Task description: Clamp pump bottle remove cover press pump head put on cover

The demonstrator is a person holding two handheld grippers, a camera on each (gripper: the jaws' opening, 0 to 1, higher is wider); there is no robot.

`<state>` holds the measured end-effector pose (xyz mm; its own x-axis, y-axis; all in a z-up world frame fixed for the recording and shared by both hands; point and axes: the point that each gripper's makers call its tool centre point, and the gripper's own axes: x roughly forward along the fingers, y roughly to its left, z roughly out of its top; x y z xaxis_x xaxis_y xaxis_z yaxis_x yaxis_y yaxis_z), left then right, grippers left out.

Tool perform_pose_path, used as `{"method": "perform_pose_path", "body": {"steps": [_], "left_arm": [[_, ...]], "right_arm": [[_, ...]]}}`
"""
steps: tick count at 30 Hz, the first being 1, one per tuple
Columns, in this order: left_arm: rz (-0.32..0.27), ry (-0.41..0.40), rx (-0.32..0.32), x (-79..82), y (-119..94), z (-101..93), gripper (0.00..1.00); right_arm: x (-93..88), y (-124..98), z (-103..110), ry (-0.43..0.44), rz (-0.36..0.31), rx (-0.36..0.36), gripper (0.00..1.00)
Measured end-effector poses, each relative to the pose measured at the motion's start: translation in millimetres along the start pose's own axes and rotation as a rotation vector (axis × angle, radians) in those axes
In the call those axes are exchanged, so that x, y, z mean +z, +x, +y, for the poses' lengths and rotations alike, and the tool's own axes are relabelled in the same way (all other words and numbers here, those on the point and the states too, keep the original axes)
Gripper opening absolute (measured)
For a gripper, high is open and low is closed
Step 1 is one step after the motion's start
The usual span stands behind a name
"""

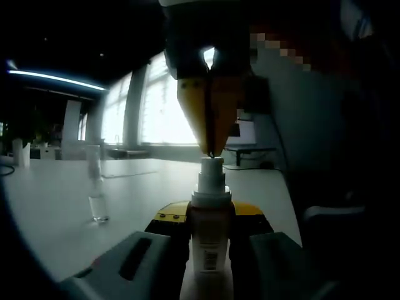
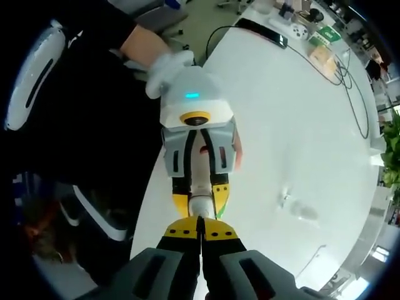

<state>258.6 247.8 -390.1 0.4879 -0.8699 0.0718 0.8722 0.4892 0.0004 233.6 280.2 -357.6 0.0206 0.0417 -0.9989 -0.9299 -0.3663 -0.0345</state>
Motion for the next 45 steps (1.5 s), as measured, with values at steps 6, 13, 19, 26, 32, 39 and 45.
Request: {"method": "perform_pose_path", "body": {"steps": [6,13,19,26,32,39,45], "left_arm": [[0.0,-0.001,-0.001,-0.1,0.1,-0.4,0.14],[0.0,0.001,-0.001,0.0,0.2,-1.0,0.14],[0.0,0.0,-0.001,0.1,0.2,-1.5,0.14],[0.0,0.0,-0.001,0.0,0.3,-1.8,0.14],[0.0,0.0,-0.001,-0.1,0.2,-1.2,0.14],[0.0,0.003,0.0,-0.3,0.0,-0.8,0.14],[0.0,0.001,-0.001,-0.4,-0.1,-0.2,0.14]], "right_arm": [[0.3,0.0,0.7,0.008,0.004,0.003,0.0],[-0.1,-0.8,1.0,0.0,0.023,0.009,0.0],[-0.8,-1.1,1.4,-0.001,0.017,0.009,0.0],[-0.5,-1.0,1.6,0.01,0.006,0.006,0.0],[-0.5,-1.0,1.7,0.008,0.006,0.006,0.0],[0.7,-0.5,1.9,0.01,0.018,-0.009,0.0],[0.1,-0.7,0.2,0.01,0.02,-0.003,0.0]]}}
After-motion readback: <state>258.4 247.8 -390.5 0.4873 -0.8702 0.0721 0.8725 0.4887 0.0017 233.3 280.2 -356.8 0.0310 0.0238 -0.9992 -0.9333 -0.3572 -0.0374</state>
